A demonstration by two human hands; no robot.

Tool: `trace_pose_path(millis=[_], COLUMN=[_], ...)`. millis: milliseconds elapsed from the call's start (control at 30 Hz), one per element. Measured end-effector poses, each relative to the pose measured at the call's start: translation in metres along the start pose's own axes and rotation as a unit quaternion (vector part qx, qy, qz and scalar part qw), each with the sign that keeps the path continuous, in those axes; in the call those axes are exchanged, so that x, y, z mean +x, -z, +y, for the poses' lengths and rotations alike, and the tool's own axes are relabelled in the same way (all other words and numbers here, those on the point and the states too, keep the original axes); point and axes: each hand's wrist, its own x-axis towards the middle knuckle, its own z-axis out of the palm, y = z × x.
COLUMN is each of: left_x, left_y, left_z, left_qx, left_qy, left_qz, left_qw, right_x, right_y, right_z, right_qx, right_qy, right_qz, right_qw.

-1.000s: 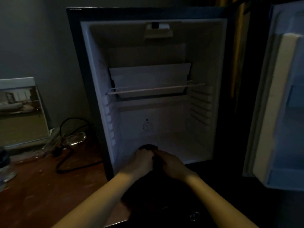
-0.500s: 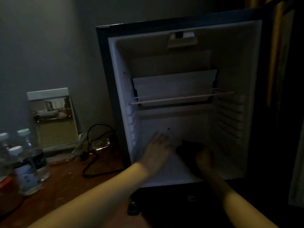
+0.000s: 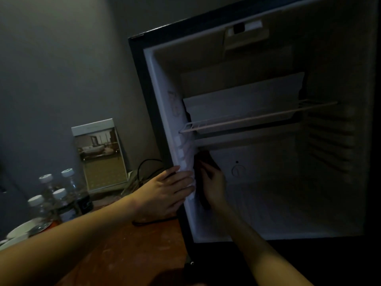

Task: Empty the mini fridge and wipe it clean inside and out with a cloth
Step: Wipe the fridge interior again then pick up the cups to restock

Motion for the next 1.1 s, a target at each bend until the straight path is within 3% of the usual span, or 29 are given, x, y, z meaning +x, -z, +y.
trace_pose_path(millis=[100,233,333,433,500,600,667,733,800,900,933,1100], left_x=[-0.001,0.001,0.0,0.002,0.001,0.0,0.0,0.0,0.0,-0.001,-0.001,-0.002], left_y=[-0.002,0.002,0.002,0.003,0.001,0.0,-0.001,0.0,0.0,-0.001,-0.001,-0.002], left_z=[0.002,0.002,0.002,0.003,0.002,0.004,0.004,0.005,0.006,0.004,0.004,0.005], left_qx=[0.006,0.009,0.007,0.012,0.016,0.016,0.016,0.019,0.015,0.013,0.014,0.009], left_qy=[0.003,0.009,0.007,0.012,0.011,0.018,0.02,0.025,0.025,0.024,0.024,0.028], left_qz=[-0.001,-0.019,-0.021,-0.021,-0.019,-0.023,-0.022,-0.017,-0.013,-0.012,-0.01,-0.005], left_qw=[1.0,1.0,1.0,1.0,1.0,0.999,0.999,0.999,0.999,1.0,1.0,1.0], right_x=[0.002,0.034,0.041,0.021,0.005,0.015,0.028,0.042,0.044,0.036,0.035,0.041], right_y=[0.013,0.006,0.008,0.022,0.041,0.07,0.073,0.065,0.05,0.025,0.017,0.002], right_z=[0.007,0.001,-0.006,-0.003,0.008,0.017,0.016,0.012,0.009,0.006,0.009,0.031], right_qx=[-0.153,-0.348,-0.416,-0.355,-0.283,-0.237,-0.186,-0.109,-0.088,-0.121,-0.102,0.034], right_qy=[0.085,0.054,0.072,0.142,0.184,0.137,0.045,-0.04,-0.041,0.063,0.06,-0.131], right_qz=[-0.049,-0.076,-0.099,-0.12,-0.185,-0.272,-0.233,-0.122,-0.043,-0.051,-0.062,-0.044], right_qw=[0.983,0.933,0.901,0.916,0.923,0.923,0.953,0.986,0.994,0.989,0.991,0.99])
